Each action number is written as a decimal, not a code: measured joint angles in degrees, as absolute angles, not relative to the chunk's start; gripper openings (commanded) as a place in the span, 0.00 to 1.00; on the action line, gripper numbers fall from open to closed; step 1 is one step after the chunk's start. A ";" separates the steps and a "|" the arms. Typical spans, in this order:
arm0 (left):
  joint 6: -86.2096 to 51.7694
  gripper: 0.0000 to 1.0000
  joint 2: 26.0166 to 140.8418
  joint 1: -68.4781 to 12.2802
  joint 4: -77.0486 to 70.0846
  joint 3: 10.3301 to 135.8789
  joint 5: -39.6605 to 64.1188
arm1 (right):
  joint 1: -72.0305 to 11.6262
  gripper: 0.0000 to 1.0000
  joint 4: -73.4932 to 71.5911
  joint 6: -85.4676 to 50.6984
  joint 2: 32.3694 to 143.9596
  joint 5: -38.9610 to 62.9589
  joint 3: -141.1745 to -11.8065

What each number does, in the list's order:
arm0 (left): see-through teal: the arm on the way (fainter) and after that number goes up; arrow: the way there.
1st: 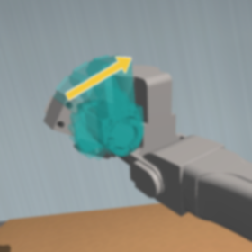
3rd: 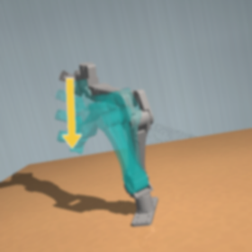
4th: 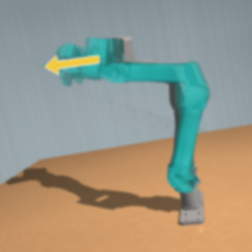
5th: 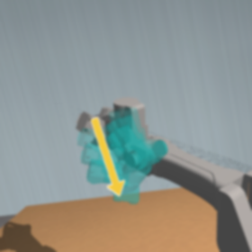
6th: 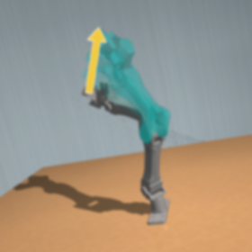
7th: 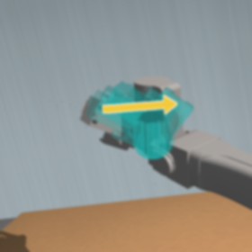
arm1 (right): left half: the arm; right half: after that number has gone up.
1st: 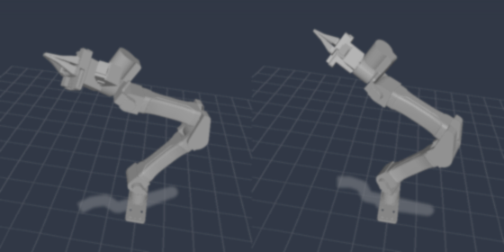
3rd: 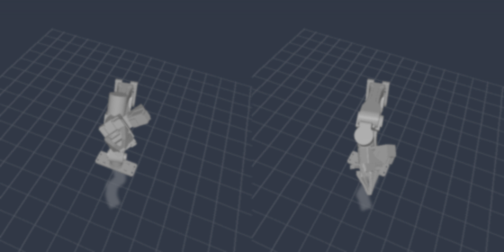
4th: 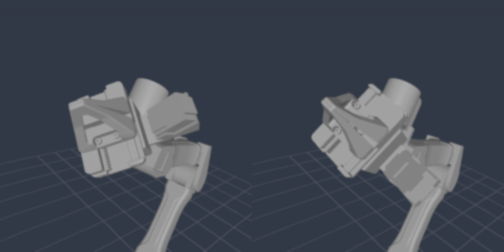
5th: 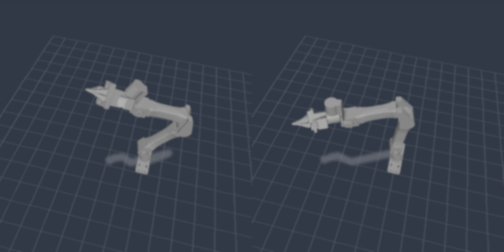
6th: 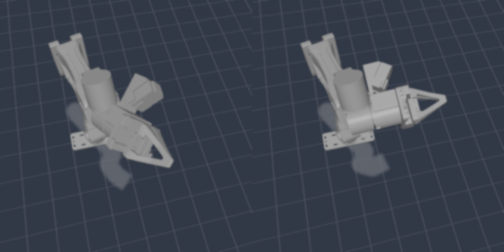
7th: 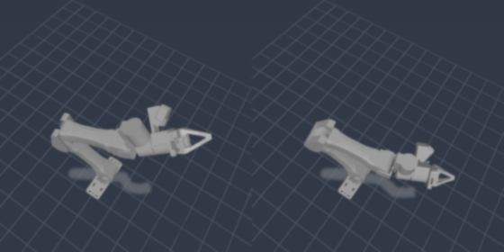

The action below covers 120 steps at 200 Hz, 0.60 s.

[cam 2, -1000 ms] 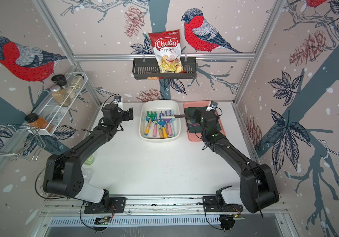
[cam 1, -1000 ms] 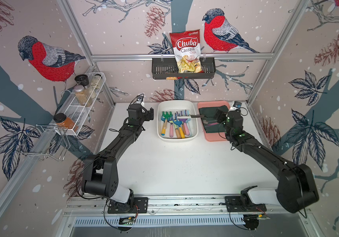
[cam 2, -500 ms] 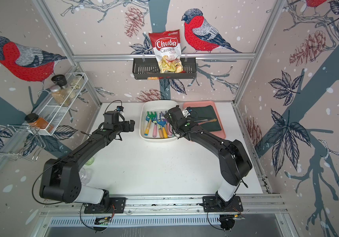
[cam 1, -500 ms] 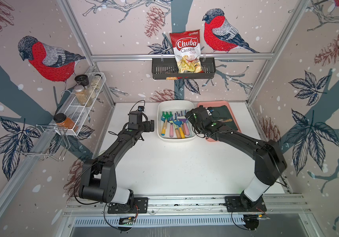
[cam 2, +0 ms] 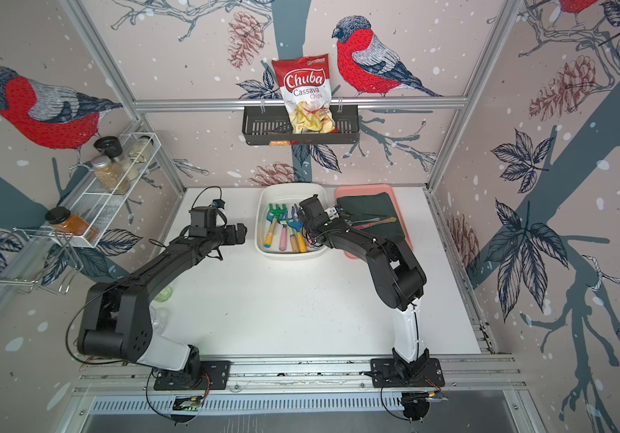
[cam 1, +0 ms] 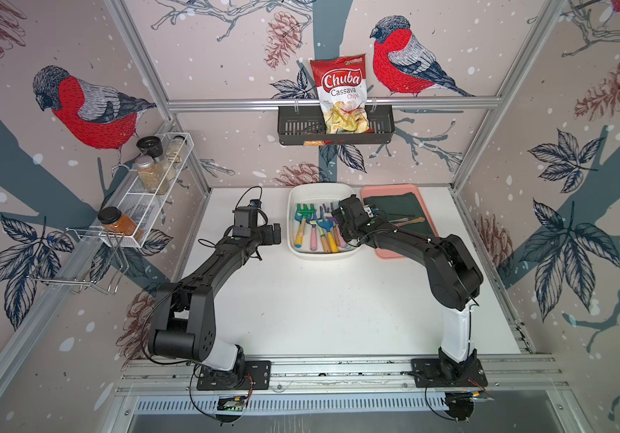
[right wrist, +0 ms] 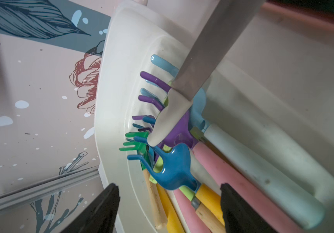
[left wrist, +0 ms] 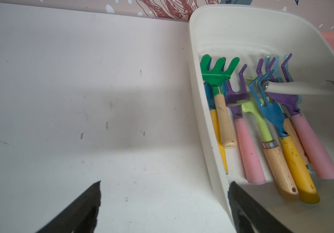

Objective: Put the rake into the storage box
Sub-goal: Pick up the distractor from the storage box.

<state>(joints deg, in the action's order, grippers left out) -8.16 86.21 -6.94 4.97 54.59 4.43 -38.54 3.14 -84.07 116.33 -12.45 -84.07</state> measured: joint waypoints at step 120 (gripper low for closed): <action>-9.17 0.97 89.38 -5.72 5.37 56.38 6.57 | -36.03 0.71 1.72 -83.88 124.97 -14.39 -91.77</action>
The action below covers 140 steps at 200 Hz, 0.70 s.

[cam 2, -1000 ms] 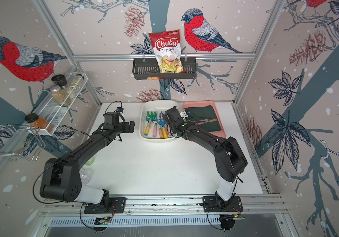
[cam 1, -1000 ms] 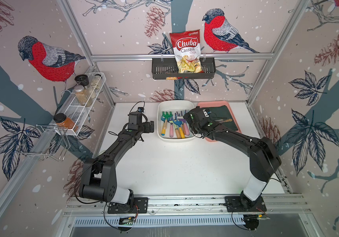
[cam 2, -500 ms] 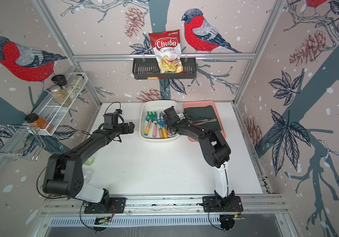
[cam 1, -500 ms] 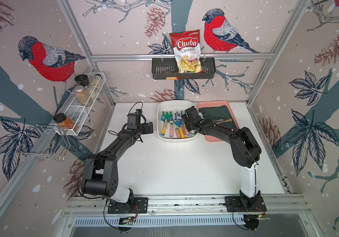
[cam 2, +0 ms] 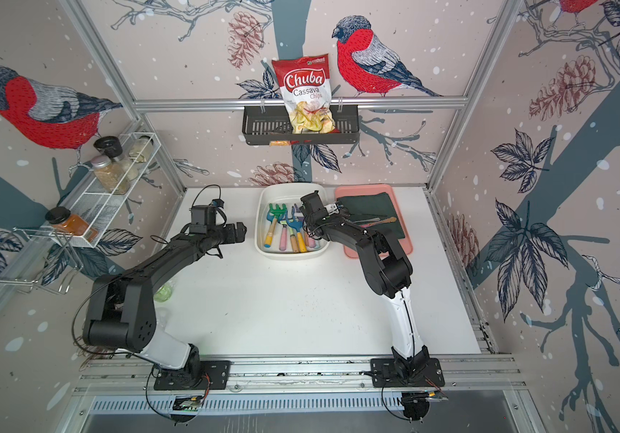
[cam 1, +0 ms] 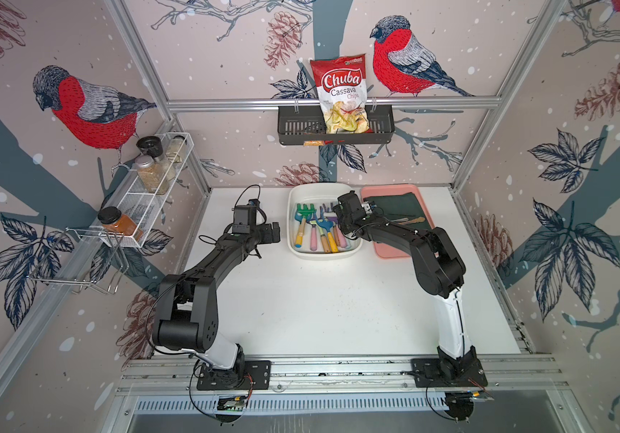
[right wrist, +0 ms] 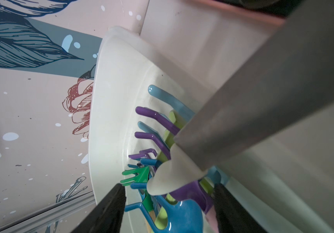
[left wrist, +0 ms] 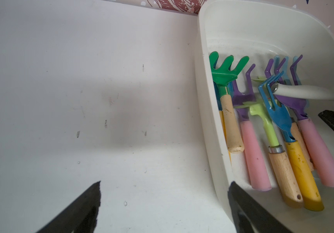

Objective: Put the rake into the storage box
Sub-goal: Pick up the distractor from the storage box.

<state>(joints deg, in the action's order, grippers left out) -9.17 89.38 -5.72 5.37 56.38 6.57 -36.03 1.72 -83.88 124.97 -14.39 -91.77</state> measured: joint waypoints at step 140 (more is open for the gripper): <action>-10.09 0.97 90.50 -5.19 6.72 56.49 8.47 | -34.83 0.41 -6.35 -81.21 128.53 -14.57 -91.07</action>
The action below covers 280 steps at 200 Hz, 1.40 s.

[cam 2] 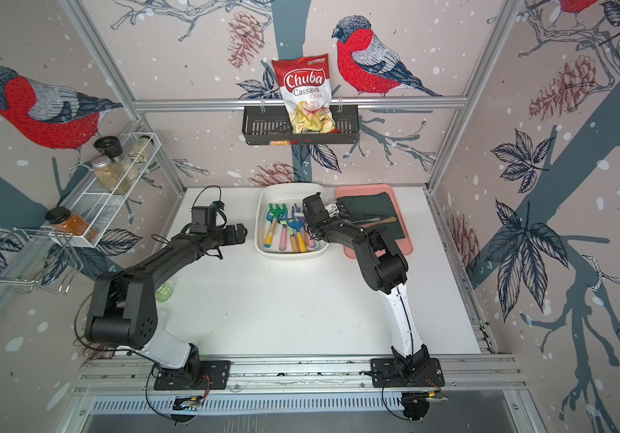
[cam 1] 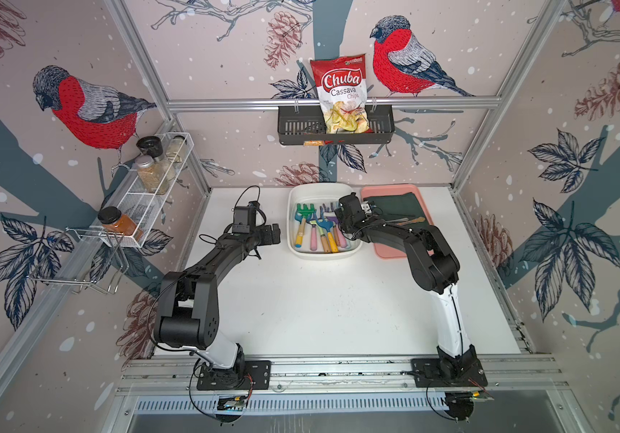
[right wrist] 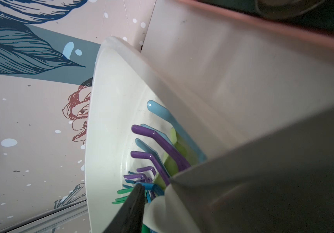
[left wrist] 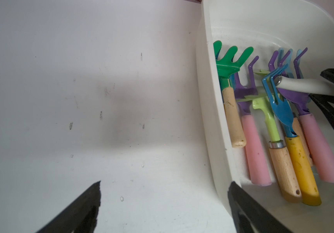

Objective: Put the rake into the storage box
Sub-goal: Pick up the distractor from the storage box.

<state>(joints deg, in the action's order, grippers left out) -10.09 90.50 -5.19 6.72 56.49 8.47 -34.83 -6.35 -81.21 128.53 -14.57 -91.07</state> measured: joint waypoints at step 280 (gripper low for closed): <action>-10.50 0.97 91.61 -5.04 7.73 58.43 9.17 | -34.48 0.15 -10.26 -79.09 123.02 -14.57 -89.62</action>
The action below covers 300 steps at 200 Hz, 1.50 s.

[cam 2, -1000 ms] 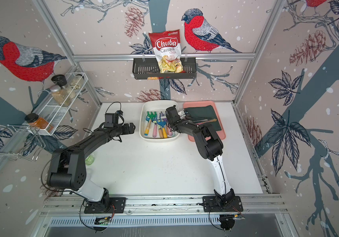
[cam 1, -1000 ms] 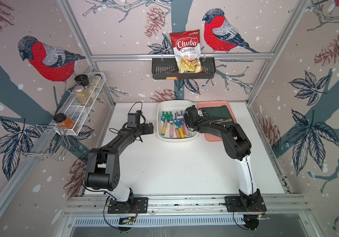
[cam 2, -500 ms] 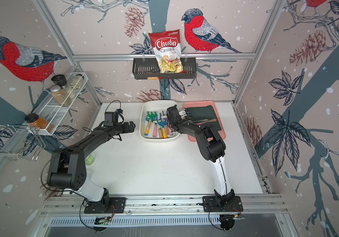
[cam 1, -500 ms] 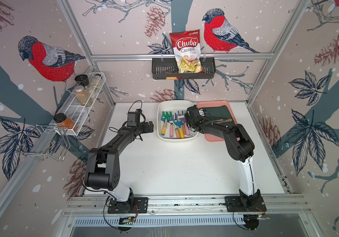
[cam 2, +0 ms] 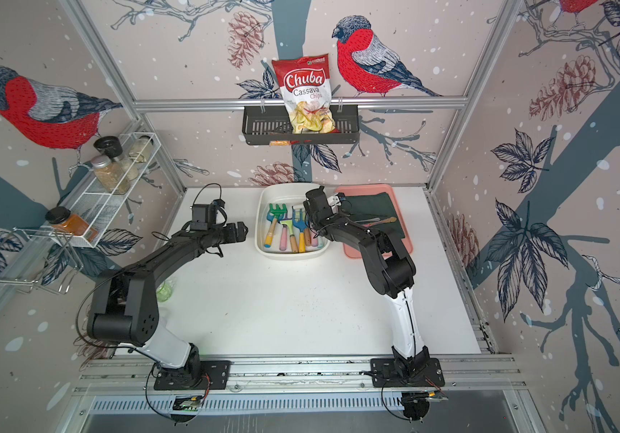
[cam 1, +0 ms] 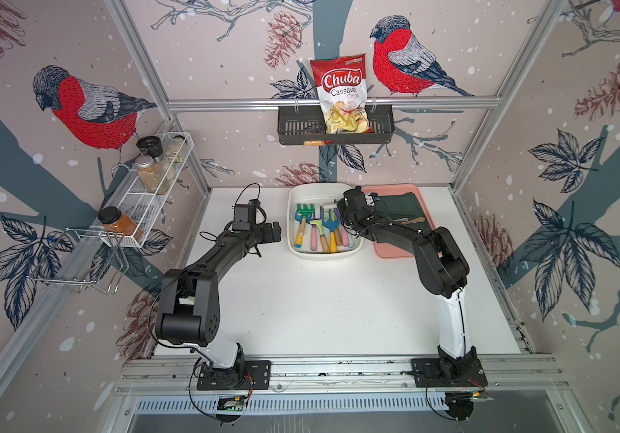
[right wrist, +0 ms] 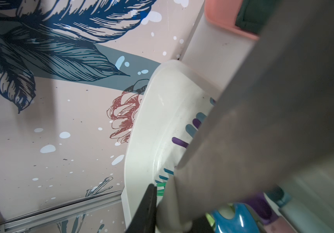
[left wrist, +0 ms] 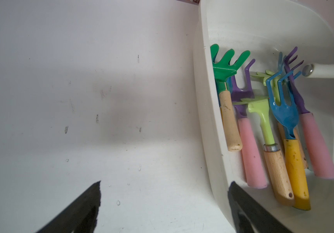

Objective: Put the rake into the storage box
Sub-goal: Pick up the distractor from the storage box, then place the distractor in the storage box.

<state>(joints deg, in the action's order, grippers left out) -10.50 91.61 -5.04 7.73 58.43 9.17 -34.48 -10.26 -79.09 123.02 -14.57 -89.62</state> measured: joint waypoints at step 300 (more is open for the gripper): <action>-13.32 0.97 94.65 -5.04 7.90 57.45 9.28 | -5.48 0.29 -8.34 -70.83 137.27 15.03 -97.97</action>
<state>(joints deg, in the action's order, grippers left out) -13.32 94.65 -5.04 7.90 57.45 9.28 -5.48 -8.34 -70.83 137.27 15.03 -97.97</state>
